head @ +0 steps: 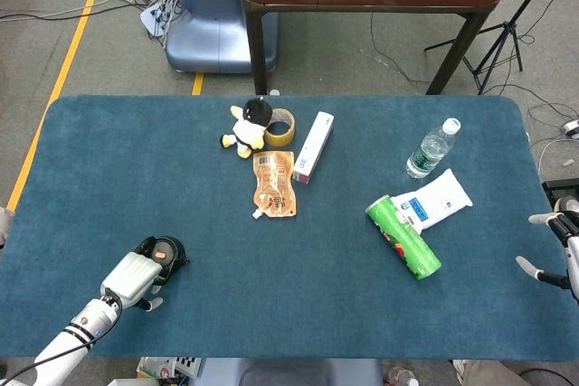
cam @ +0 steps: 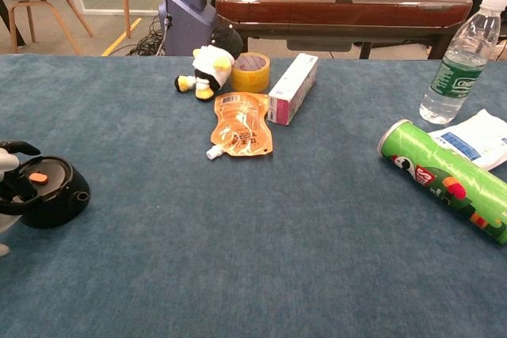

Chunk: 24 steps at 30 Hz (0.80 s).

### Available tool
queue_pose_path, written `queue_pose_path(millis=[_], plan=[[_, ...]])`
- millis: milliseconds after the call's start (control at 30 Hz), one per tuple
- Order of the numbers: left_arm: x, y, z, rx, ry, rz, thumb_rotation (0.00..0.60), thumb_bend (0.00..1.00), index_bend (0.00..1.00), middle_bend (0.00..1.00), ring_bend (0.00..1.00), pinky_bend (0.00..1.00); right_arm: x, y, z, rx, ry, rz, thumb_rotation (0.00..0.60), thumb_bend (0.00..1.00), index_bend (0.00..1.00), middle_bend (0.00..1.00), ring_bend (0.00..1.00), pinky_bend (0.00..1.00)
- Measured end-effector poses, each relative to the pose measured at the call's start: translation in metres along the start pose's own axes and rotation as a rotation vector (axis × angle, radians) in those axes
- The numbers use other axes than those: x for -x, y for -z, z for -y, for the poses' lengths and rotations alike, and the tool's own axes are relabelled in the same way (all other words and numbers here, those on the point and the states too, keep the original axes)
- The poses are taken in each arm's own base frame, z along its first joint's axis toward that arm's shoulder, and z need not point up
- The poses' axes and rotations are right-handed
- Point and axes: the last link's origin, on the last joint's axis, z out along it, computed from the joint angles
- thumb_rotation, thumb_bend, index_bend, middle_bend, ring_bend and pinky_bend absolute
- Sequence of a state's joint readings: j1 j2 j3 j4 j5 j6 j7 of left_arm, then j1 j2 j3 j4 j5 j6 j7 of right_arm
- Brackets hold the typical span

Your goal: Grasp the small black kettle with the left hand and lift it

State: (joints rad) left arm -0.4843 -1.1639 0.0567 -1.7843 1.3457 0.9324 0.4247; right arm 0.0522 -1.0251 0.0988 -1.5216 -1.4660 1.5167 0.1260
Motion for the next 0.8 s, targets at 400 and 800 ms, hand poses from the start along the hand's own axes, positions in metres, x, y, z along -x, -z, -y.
queue_pose_path(millis=[400,800], plan=[[-0.009,-0.006,-0.001,0.003,0.017,-0.017,0.365,0.21,0.79,0.88,0.72,0.0,0.0,-0.001,-0.001,-0.001,-0.005,-0.006,0.6,0.12,0.35,0.37,0.24,0.28],[-0.02,-0.009,0.001,-0.009,0.05,-0.067,0.211,0.17,0.85,0.92,0.77,0.0,0.003,-0.003,-0.002,0.004,-0.009,-0.002,0.6,0.12,0.35,0.37,0.24,0.28]])
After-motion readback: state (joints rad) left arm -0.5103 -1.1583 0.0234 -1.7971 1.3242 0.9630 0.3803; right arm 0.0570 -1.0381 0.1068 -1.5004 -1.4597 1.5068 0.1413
